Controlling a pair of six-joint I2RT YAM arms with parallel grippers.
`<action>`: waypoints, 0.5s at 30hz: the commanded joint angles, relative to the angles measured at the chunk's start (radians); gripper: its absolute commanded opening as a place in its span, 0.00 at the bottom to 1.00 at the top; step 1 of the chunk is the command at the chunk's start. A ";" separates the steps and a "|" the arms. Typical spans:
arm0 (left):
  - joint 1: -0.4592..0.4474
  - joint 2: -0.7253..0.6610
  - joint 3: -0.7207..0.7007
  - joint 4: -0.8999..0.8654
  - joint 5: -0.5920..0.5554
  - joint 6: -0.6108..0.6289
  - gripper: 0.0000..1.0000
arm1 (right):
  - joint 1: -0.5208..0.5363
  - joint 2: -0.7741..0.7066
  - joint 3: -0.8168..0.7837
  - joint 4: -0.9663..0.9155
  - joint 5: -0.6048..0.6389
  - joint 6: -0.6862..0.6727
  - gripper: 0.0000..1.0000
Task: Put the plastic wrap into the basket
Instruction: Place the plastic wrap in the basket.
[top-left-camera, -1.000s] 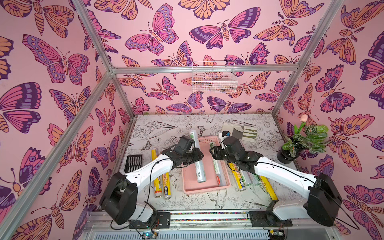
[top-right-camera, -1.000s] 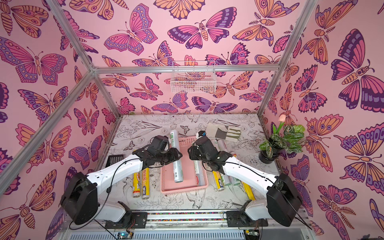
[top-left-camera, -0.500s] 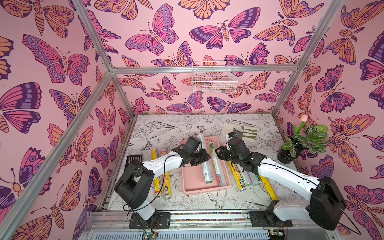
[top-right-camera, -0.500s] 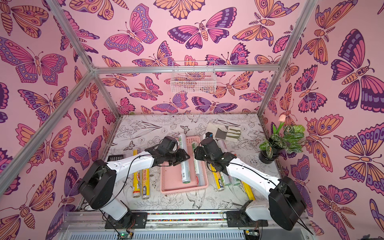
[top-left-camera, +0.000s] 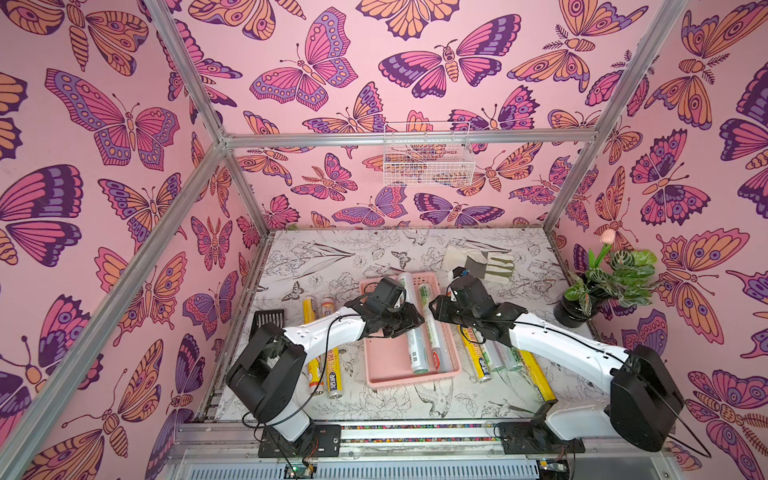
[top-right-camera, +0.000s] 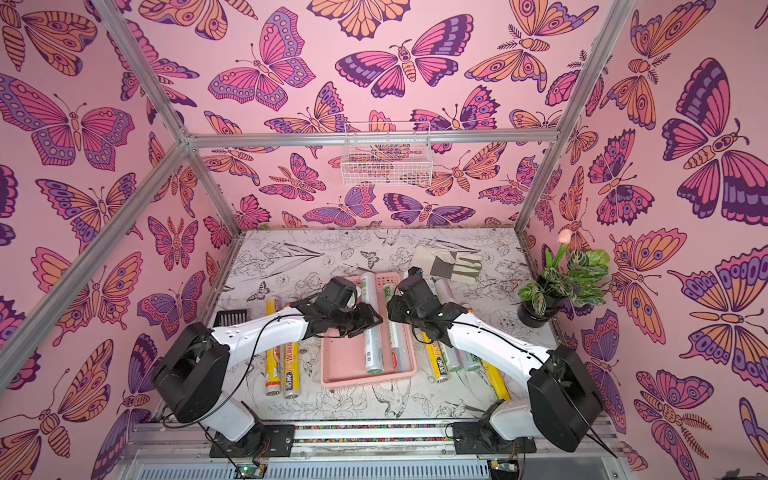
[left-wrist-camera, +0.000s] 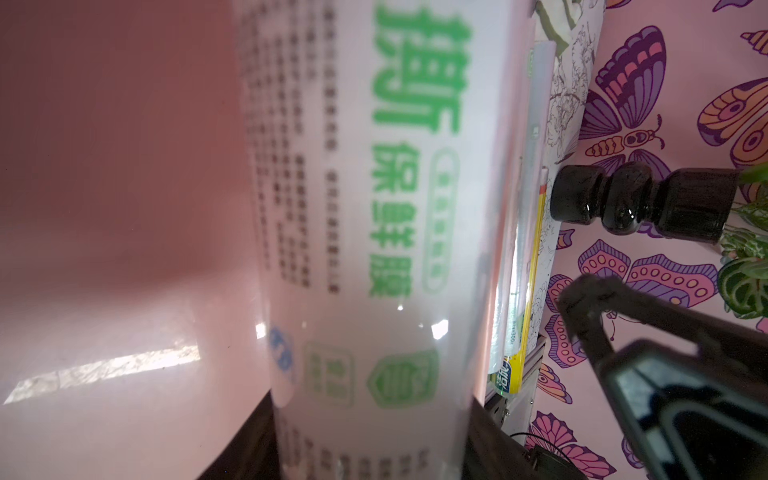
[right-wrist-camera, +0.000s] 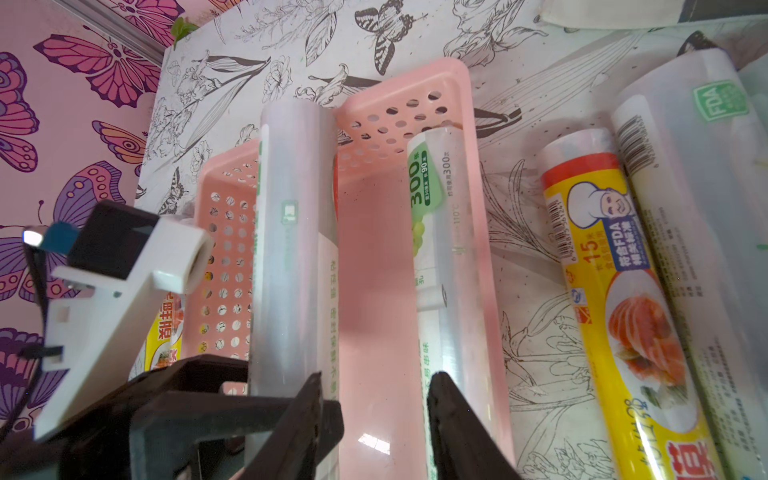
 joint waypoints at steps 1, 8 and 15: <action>-0.009 -0.048 -0.023 0.027 -0.018 -0.023 0.30 | -0.007 0.010 0.034 -0.012 -0.005 0.006 0.45; -0.017 0.046 0.036 0.032 0.015 -0.006 0.32 | -0.007 0.033 0.041 -0.020 -0.027 0.005 0.46; -0.018 0.129 0.062 0.041 0.024 -0.007 0.38 | -0.007 0.029 0.036 -0.033 -0.023 0.003 0.45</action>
